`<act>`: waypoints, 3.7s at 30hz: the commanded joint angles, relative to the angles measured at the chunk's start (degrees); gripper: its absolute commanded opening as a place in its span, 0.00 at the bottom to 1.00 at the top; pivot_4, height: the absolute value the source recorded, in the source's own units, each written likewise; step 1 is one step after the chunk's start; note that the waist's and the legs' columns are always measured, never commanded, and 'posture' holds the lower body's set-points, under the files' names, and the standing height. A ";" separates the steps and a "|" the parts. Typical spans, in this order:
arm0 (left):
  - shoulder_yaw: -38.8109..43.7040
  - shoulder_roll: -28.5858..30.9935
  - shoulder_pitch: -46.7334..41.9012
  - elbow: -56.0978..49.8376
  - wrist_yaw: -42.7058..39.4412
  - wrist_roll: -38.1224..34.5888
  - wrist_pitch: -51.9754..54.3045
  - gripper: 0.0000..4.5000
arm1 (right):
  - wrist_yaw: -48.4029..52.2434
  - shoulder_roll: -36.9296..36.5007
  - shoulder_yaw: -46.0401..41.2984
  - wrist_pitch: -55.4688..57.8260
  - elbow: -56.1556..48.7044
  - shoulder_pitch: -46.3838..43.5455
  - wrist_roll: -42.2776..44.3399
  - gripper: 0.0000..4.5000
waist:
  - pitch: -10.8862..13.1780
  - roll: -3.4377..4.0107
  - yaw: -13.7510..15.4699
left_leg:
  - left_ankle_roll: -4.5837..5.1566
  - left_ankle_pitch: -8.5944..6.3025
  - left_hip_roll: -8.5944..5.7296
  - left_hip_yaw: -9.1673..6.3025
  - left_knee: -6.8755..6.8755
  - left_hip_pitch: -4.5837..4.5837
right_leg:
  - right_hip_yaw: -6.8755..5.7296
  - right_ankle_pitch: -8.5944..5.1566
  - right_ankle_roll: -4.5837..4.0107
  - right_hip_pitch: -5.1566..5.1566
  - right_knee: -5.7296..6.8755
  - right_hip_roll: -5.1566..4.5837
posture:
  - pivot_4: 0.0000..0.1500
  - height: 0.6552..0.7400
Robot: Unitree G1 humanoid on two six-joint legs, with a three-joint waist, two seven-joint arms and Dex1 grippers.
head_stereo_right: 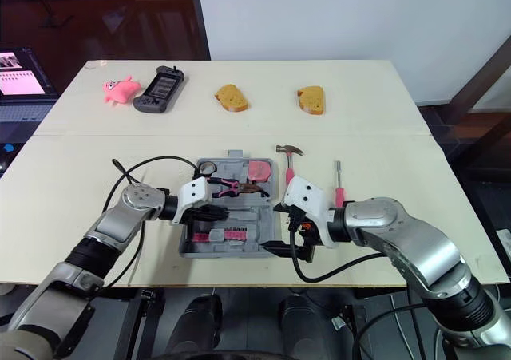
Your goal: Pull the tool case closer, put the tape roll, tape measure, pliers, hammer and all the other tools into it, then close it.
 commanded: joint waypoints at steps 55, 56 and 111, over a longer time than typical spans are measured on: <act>40.67 11.81 35.55 -40.02 16.90 -25.80 14.50 0.99 | -11.25 8.39 -8.46 -10.44 32.31 -9.98 -14.09 1.00 | 0.01 -0.12 -0.48 | -0.07 -0.01 0.06 0.65 -0.78 0.40 | 0.50 -0.09 -0.08 -0.14 -0.31 -0.08 | 1.00 1.00; 40.82 11.53 36.07 -41.15 18.01 -25.98 15.50 0.99 | -11.40 9.36 -7.17 -9.67 35.42 -12.59 -14.96 1.00 | 0.01 -0.12 -0.78 | -0.07 -0.01 0.04 0.65 -0.77 0.39 | 0.54 -0.09 -0.11 -0.15 -0.31 -0.09 | 1.00 1.00; 34.14 10.28 38.55 -50.61 20.39 -28.13 14.13 1.00 | -21.03 35.06 -7.86 -24.54 86.66 -40.54 -30.14 0.52 | 0.04 -0.02 -2.16 | -0.07 0.00 0.06 0.67 -0.95 0.34 | 0.57 -0.04 -0.08 -0.36 -0.23 -0.03 | 1.00 1.00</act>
